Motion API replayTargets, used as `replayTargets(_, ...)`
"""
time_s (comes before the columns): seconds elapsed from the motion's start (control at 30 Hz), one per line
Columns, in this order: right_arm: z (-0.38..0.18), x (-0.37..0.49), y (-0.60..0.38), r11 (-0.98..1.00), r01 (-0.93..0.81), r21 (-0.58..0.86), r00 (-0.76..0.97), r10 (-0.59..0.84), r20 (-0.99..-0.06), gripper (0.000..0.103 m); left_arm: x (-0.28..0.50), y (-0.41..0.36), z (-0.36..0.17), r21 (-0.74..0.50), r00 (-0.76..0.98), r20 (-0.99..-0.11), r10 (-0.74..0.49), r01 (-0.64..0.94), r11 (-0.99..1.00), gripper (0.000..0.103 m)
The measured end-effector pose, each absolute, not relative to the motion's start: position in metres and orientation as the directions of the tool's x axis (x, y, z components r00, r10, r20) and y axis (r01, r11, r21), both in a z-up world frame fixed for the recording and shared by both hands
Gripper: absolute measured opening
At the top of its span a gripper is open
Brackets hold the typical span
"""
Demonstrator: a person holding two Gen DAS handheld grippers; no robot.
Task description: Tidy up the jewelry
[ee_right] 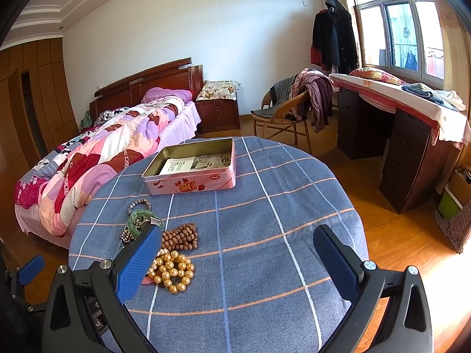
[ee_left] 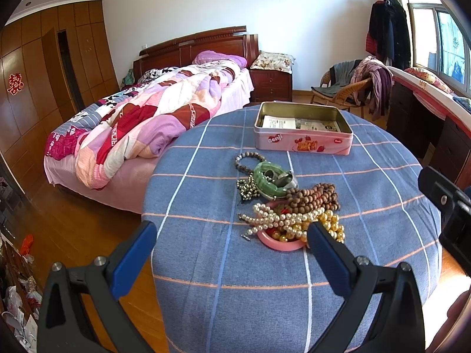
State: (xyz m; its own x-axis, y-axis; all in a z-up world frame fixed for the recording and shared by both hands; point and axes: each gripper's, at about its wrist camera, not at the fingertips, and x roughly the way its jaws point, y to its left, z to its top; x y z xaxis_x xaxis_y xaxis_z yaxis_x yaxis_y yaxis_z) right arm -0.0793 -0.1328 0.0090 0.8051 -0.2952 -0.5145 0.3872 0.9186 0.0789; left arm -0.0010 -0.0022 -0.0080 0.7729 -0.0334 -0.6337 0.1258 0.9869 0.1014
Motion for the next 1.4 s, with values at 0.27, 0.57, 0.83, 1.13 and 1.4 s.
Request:
replayTargets(0.27, 0.002, -0.076, -0.136, 0.917, 0.390, 0.078, 0.799, -0.295, -0.524, 0.102, 0.003, -0.004, -0.015, 0.098, 0.761, -0.647, -0.043, 0.139, 0.985, 0.103)
replayTargets(0.57, -0.011, -0.063, -0.144, 0.915, 0.397, 0.074, 0.776, -0.292, -0.559, 0.102, 0.013, -0.005, -0.029, 0.078, 0.735, -0.674, -0.072, 0.168, 0.983, 0.103)
replayTargets(0.83, -0.023, -0.053, -0.159, 0.915, 0.397, 0.070, 0.768, -0.289, -0.572, 0.102, 0.024, 0.005, -0.044, 0.043, 0.710, -0.691, -0.138, 0.231, 0.972, 0.085)
replayTargets(1.13, -0.039, -0.041, -0.176, 0.905, 0.413, 0.104, 0.732, -0.262, -0.629, 0.102, 0.046, -0.011, -0.047, -0.115, 0.622, -0.726, -0.292, 0.309, 0.944, 0.073)
replayTargets(1.4, -0.046, -0.035, -0.190, 0.887, 0.442, 0.132, 0.709, -0.256, -0.657, 0.102, 0.071, -0.016, -0.063, -0.223, 0.502, -0.795, -0.341, 0.280, 0.934, 0.080)
